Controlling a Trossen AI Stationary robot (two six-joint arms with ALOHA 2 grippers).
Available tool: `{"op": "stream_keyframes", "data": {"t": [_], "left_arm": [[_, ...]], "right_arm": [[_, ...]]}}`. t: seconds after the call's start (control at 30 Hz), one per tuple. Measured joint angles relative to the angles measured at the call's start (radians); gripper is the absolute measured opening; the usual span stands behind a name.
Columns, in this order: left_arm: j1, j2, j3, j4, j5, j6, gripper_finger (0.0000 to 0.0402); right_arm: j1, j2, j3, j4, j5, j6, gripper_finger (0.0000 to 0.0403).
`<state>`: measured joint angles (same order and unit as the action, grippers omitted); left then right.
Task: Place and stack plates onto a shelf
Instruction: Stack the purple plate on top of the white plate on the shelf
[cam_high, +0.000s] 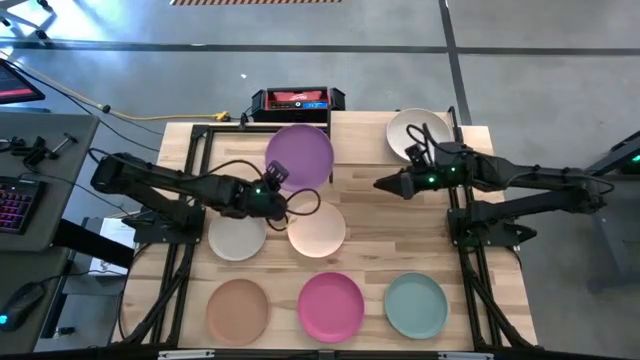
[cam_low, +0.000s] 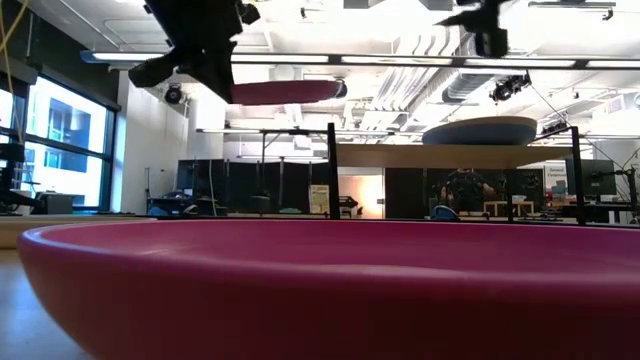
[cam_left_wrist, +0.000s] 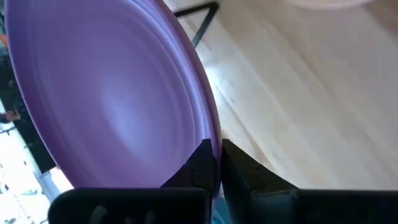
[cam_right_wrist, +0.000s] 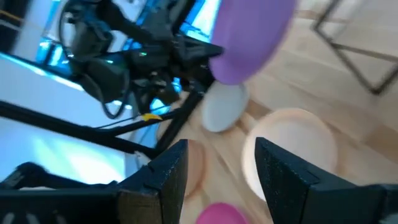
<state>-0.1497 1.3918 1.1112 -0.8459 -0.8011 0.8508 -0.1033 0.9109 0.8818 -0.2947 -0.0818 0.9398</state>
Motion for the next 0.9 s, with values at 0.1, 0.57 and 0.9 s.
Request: {"op": "stream_keyframes", "data": {"t": [0.1,0.57,0.9], "left_arm": [[-0.019,0.0,0.027,0.001,0.01,0.0,0.0005],[-0.154,0.0,0.11,-0.113,0.138,0.05,0.0005],[-0.21,-0.001,0.11,-0.185,0.227,-0.03,0.0005]], "right_arm": [[0.028,0.041,0.0,0.051,0.006,0.004,0.0167],[0.135,0.166,0.0,0.114,0.112,0.173,0.0167],[0.158,0.296,0.0,0.132,0.147,0.268,0.0167]]}}
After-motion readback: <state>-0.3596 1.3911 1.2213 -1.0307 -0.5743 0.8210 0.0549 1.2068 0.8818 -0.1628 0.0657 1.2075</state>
